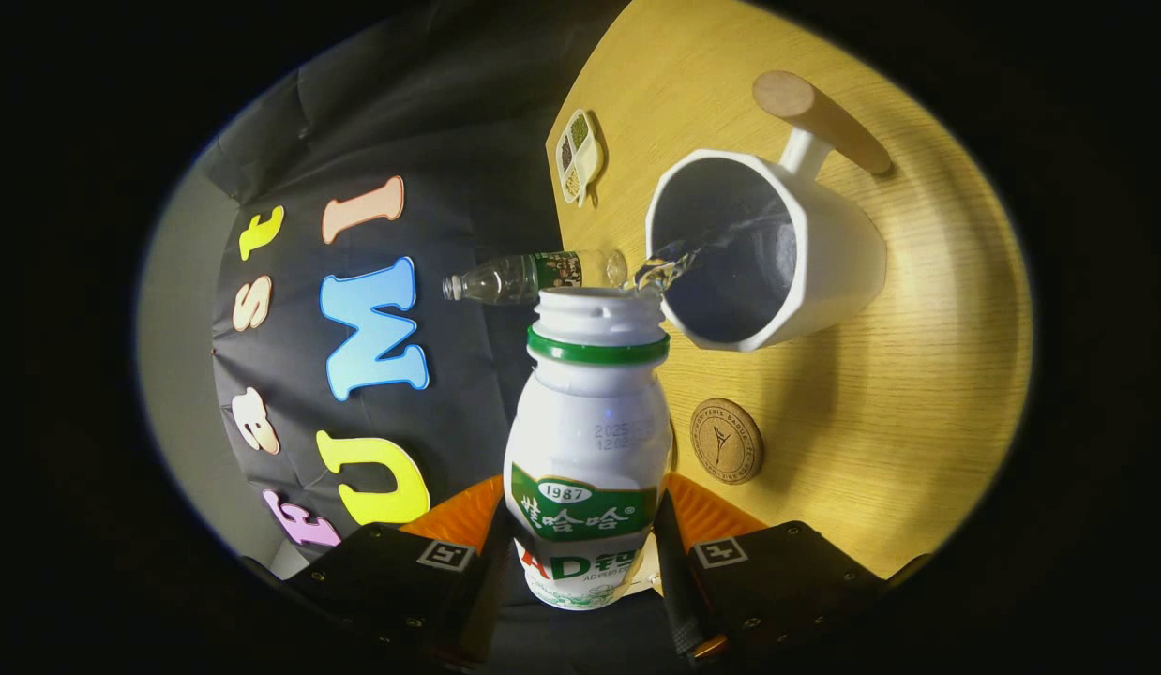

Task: Take the bottle from table, then pour the juice into the cup, finally place the bottle on the coaster

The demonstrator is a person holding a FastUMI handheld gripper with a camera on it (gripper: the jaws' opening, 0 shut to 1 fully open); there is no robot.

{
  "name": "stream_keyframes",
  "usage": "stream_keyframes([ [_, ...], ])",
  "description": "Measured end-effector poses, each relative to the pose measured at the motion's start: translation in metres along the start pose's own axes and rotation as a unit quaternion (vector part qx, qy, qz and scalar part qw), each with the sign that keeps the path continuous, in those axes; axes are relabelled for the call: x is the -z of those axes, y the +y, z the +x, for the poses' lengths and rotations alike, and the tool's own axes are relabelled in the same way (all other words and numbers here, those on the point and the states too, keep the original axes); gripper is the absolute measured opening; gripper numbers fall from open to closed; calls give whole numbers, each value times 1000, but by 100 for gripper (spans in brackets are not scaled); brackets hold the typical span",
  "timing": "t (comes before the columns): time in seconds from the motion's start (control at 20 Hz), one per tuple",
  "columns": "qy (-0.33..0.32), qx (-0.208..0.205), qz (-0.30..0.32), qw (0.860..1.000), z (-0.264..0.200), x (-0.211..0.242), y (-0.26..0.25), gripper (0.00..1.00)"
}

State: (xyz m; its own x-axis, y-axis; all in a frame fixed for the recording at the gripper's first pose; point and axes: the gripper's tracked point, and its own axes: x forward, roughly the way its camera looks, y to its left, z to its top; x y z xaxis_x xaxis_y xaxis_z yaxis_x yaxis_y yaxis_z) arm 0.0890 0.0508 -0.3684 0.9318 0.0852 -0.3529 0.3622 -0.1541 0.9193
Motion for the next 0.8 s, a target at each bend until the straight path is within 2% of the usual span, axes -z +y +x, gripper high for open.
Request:
stream_keyframes([
  [0.8, -5, -3, 14, 1000, -2, 9, 1, 70],
])
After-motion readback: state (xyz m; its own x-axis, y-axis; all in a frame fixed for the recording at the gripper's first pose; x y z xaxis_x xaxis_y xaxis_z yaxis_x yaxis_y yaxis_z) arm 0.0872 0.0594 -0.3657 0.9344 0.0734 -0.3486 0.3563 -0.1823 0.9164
